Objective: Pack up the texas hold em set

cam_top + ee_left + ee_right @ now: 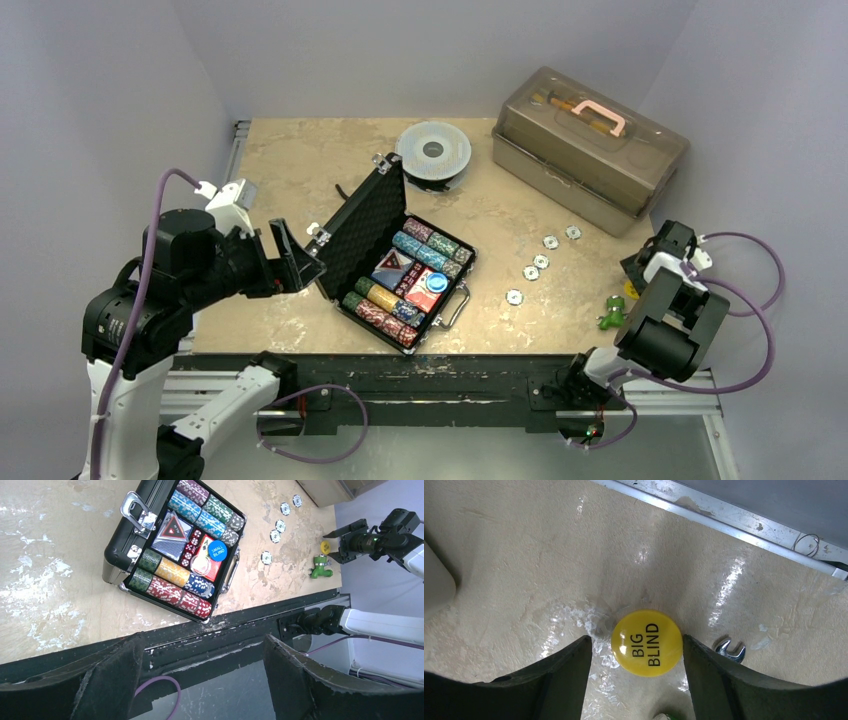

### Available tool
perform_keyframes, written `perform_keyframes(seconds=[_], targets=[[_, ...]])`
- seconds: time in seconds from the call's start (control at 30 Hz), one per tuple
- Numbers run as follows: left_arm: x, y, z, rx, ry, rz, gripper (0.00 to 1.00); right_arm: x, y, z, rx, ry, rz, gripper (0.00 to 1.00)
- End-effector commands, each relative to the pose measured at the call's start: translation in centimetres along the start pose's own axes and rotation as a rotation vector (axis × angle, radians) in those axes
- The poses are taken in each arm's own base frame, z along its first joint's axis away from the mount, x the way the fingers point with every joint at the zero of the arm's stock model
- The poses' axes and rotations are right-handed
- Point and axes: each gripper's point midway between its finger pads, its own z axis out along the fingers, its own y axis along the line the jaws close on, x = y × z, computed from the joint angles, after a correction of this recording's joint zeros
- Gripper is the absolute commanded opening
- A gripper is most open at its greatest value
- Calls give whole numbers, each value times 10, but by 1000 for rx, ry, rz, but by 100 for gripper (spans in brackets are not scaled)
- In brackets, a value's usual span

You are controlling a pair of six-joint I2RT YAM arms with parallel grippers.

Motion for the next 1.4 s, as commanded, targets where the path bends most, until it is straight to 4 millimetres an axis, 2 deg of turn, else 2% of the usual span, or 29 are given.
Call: perform_keyframes(seconds=[0.0,0.27,0.57,0.83,1.1,1.37], targets=[[-1,-3,-4,26,-18,36,84,33,-9,4,54,123,-19,62],[1,-3,-7,28,-23,27,84,42,-21,10,145,168,-45,61],[1,-4,-6,32,-23,11,84,43,-19,12,143,202,-84,58],[1,-5,-6,35,-26,2,84,47,-15,9,96,210,-123,51],[2,-6,-5,45,-21,2,83,56,20,-2,-50,201,-143,46],[3,-6,-9,47,-26,10,83,79,62,-21,-180,224,-149,45]])
